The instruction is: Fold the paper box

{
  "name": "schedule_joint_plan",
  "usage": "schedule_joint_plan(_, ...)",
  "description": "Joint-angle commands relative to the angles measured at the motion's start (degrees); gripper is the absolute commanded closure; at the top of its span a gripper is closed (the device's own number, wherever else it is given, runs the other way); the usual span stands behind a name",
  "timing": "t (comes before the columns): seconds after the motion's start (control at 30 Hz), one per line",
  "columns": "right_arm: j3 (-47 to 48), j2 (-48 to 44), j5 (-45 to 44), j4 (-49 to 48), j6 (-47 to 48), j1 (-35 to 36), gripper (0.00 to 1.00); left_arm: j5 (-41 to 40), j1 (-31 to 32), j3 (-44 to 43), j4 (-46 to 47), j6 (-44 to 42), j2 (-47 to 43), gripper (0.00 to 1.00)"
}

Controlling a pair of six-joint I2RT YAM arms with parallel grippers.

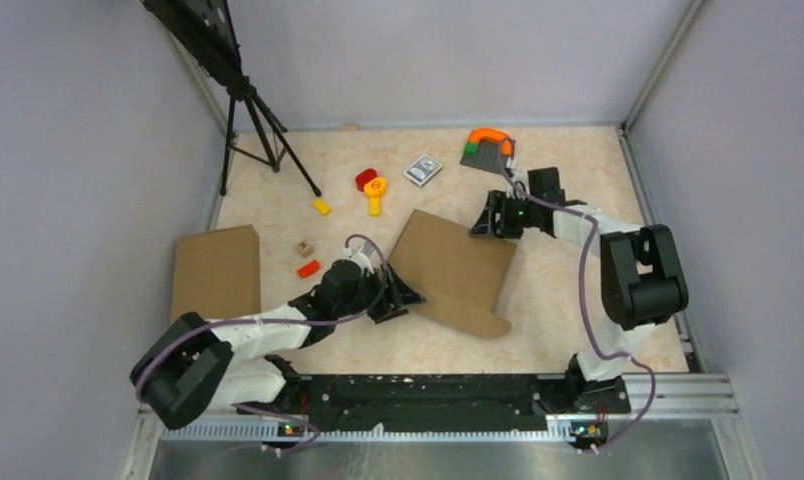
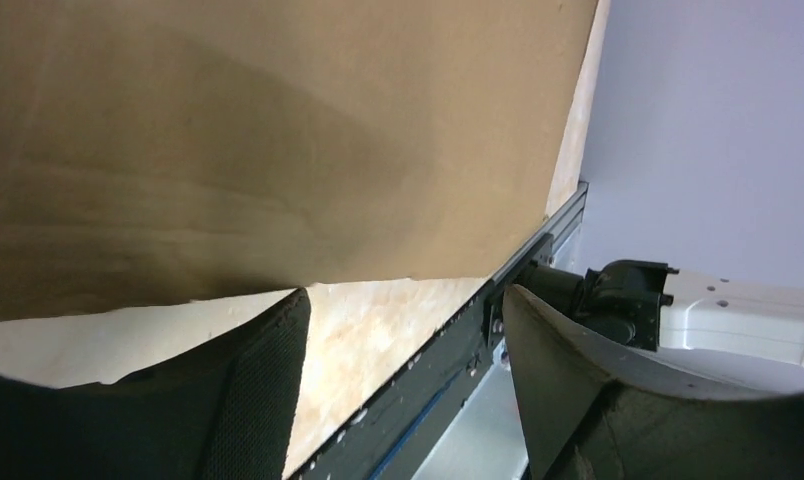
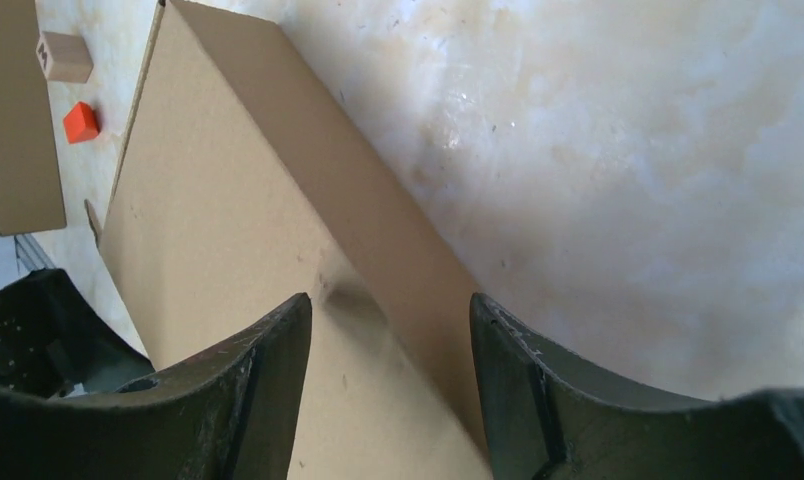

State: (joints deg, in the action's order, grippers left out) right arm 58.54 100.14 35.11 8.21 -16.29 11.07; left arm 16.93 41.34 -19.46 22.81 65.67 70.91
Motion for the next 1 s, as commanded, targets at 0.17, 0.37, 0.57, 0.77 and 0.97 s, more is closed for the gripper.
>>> schedule_joint_plan(0.17, -5.1, -7.4, -5.8, -5.0, -1.2, -0.1, 0.42, -0.5, 0.1, 3.4, -17.2, 0.5, -19.3, 0.19)
schedule_joint_plan(0.37, -7.5, -8.6, -6.5, -7.2, -2.5, 0.9, 0.42, 1.6, 0.4, 9.5, -1.4, 6.9, -15.4, 0.26)
schedule_joint_plan(0.57, -8.8, -9.1, -7.8, -7.3, -2.3, 1.5, 0.42, -4.3, 4.8, 9.9, 5.3, 10.1, -10.9, 0.29)
schedule_joint_plan(0.77, -10.5, -9.7, -7.1, -7.8, -2.4, 1.6, 0.42, -6.2, 4.8, 11.0, 13.8, 11.0, -5.9, 0.36)
schedule_joint_plan(0.97, -11.4, -10.4, -6.9, -7.8, -3.0, 1.5, 0.42, -6.1, 5.0, 13.6, 31.3, 14.4, 5.1, 0.42)
